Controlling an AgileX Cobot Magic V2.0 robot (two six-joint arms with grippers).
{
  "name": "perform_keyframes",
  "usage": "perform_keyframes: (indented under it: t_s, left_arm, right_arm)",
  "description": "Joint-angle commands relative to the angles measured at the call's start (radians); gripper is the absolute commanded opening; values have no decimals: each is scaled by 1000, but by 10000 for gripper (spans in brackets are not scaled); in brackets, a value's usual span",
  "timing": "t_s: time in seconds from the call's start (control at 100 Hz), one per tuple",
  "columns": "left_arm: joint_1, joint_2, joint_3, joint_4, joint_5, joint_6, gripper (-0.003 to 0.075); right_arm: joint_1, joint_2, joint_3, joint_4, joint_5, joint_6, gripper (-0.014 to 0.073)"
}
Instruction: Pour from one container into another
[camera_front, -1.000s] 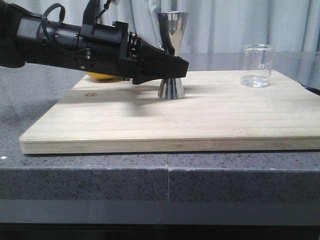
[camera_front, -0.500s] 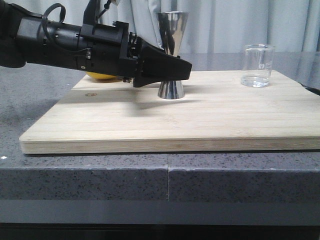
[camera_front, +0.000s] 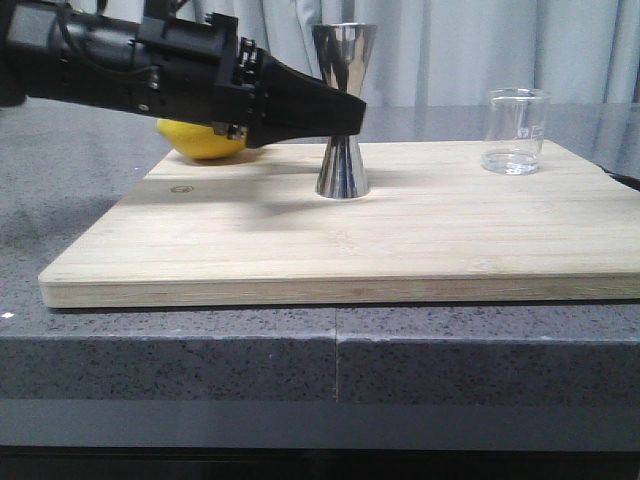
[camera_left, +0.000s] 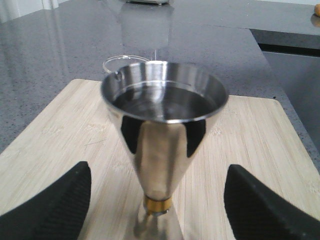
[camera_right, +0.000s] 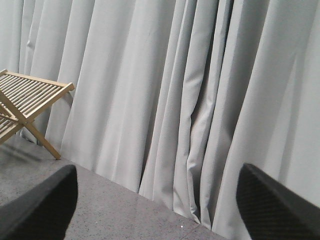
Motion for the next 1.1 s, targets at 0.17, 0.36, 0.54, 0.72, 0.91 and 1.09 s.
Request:
perform_keyframes:
  t_s: [0.17, 0.36, 0.54, 0.72, 0.91, 1.09]
  left_arm:
    - [37, -113, -24, 32, 115, -58, 517]
    - [83, -161, -24, 90, 115, -112, 517]
    - [165, -240, -24, 103, 115, -157, 517]
    - [275, -346, -44, 69, 115, -236, 514]
    - [400, -446, -96, -31, 86, -310, 514]
    - [500, -560, -134, -49, -128, -404, 514]
  right_arm:
    - [-8, -32, -22, 41, -81, -1, 588]
    - [-8, -32, -22, 50, -89, -1, 588]
    - [-8, -32, -22, 80, -93, -1, 588]
    - [-8, -32, -29, 122, -77, -4, 588]
    - [-8, -32, -98, 146, 95, -12, 588]
    - [-8, -67, -209, 150, 354, -12, 588]
